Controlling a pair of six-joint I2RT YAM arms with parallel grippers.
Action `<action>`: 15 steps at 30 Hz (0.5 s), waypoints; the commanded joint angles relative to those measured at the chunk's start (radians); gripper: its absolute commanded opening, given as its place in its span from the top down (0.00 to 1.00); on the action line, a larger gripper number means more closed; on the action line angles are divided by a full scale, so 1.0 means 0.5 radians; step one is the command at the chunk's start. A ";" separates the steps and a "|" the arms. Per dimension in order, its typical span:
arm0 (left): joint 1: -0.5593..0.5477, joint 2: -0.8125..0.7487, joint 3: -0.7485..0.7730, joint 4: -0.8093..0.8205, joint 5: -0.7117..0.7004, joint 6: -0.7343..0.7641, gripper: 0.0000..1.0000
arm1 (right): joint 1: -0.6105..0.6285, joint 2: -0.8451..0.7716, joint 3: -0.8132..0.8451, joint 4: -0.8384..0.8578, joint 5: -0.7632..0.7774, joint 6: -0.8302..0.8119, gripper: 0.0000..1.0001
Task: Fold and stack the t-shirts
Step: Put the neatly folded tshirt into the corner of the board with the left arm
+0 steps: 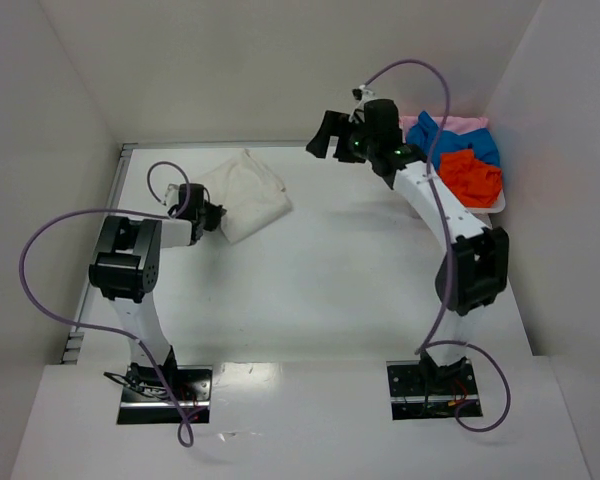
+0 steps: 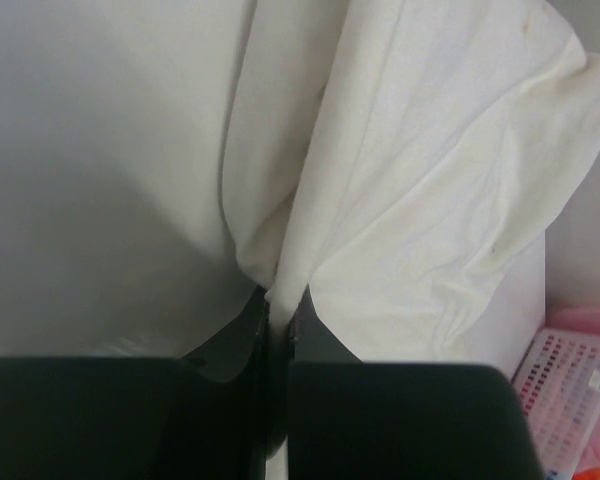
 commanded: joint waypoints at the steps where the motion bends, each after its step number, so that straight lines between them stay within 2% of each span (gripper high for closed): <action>1: 0.099 -0.057 0.077 -0.026 -0.035 0.098 1.00 | 0.003 -0.289 -0.164 0.068 0.087 -0.006 0.00; 8: 0.359 -0.112 0.169 -0.256 0.020 0.322 1.00 | -0.037 -0.557 -0.609 0.141 0.136 0.110 0.00; 11: 0.488 -0.149 0.169 -0.326 0.075 0.451 1.00 | -0.037 -0.597 -0.707 0.181 0.155 0.135 0.00; 15: 0.608 -0.072 0.384 -0.556 0.167 0.708 1.00 | -0.037 -0.646 -0.760 0.181 0.155 0.172 0.00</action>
